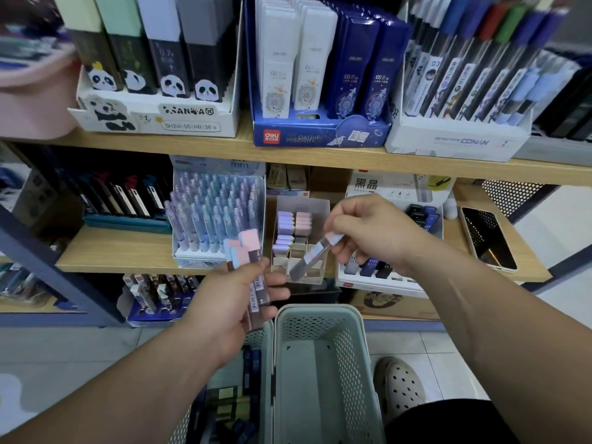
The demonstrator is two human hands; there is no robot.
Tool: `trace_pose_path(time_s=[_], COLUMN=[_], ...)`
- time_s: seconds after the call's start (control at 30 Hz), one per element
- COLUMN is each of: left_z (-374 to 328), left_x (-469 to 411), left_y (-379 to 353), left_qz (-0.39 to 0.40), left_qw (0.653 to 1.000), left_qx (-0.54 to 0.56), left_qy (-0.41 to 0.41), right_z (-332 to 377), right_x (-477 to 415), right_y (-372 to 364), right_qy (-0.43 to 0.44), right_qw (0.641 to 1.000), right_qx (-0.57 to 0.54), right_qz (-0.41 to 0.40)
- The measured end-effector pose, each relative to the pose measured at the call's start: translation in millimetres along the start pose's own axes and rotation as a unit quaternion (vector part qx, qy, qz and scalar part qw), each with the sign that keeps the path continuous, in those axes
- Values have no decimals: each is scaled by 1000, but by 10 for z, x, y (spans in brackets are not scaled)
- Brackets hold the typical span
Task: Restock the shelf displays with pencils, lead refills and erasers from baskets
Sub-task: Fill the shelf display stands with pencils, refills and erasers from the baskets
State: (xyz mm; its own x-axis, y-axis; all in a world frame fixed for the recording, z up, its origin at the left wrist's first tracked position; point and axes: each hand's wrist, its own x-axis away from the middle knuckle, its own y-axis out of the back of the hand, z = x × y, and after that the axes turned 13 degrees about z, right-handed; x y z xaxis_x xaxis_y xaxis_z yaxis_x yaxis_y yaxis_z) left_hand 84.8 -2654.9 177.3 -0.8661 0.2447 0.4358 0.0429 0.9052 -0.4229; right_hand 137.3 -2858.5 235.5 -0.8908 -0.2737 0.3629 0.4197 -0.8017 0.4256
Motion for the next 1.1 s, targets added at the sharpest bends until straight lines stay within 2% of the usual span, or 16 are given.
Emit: trace_pose_path(time_s=[0.07, 0.13, 0.23, 0.43, 0.83, 1.1], left_z=[-8, -9, -8, -35, -4, -7], left_x=[3, 2, -1, -12, -73, -100], left_y=[37, 56, 65, 68, 68, 51], left_qz=[-12, -14, -16, -8, -14, -14], left_qw=[1000, 1000, 1000, 1000, 999, 1000], left_qx=[8, 1, -3, -5, -25, -12], left_qy=[10, 8, 4, 2, 14, 10], right_z=[-21, -64, -137, -142, -234, -184], right_x=[-24, -75, -175, -377, -670, -693], right_y=[43, 68, 53, 11, -95, -61], right_qy=[19, 48, 106, 143, 175, 155], right_qw=[999, 988, 946, 891, 844, 851], right_qx=[48, 142, 294, 397, 481, 474], right_qz=[-18, -40, -84, -168, -163, -166])
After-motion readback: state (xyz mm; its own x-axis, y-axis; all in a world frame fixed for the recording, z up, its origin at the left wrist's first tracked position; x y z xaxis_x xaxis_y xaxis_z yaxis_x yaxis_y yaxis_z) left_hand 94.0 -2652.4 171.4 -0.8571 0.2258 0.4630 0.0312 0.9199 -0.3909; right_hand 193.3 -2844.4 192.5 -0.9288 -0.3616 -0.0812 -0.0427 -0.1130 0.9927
